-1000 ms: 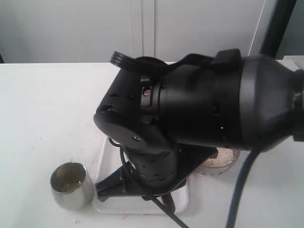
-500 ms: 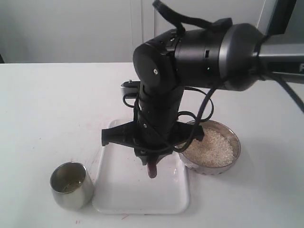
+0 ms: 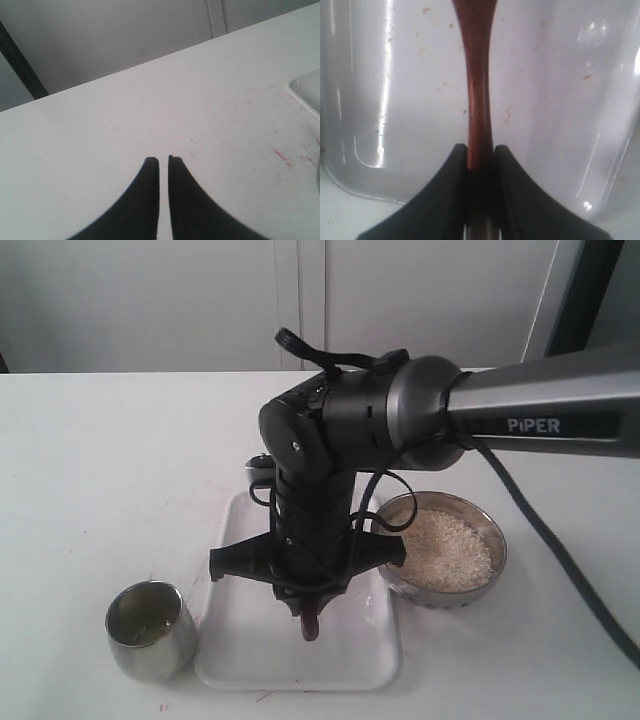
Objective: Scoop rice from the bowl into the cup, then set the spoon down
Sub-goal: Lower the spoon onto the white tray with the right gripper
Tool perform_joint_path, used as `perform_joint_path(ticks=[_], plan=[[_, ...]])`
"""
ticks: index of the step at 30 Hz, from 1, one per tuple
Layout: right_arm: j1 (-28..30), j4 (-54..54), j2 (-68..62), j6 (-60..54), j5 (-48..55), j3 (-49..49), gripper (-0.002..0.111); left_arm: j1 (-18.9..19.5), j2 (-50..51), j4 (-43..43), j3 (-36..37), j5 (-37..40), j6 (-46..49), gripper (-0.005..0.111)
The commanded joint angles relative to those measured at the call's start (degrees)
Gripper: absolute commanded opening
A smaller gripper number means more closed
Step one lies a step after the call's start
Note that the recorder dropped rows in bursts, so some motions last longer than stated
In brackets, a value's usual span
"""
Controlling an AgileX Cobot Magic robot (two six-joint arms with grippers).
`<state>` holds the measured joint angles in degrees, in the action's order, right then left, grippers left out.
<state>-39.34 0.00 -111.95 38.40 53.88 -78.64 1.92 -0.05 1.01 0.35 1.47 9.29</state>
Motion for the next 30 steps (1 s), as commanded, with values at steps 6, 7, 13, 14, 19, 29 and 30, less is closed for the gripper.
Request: perform_joint_path(ticks=[6, 7, 13, 14, 19, 29, 30], plan=[[0.62, 0.0, -2.08, -0.75, -1.86, -1.98, 0.0, -0.39, 0.05, -0.5, -0.35, -0.33, -0.08, 0.014], [0.62, 0.0, -2.51, -0.75, -1.57, -2.49, 0.0, -0.39, 0.05, -0.5, -0.35, -0.33, -0.08, 0.014], [0.62, 0.0, -3.57, -0.75, -1.34, -4.15, 0.0, -0.39, 0.05, -0.5, -0.35, -0.33, -0.08, 0.014], [0.73, 0.0, -3.57, -0.75, -1.33, -4.15, 0.0, -0.39, 0.05, -0.5, -0.35, -0.33, -0.08, 0.014], [2.35, 0.33, -3.57, -0.75, 1.0, -4.15, 0.0, -0.39, 0.05, -0.5, -0.35, -0.33, -0.08, 0.014], [2.9, 0.45, -3.57, -0.75, 2.85, -4.15, 0.0, -0.39, 0.05, -0.5, -0.35, -0.33, -0.08, 0.014], [2.9, 0.45, -3.57, -0.75, 2.85, -4.15, 0.0, -0.39, 0.05, -0.5, -0.35, -0.33, -0.08, 0.014]])
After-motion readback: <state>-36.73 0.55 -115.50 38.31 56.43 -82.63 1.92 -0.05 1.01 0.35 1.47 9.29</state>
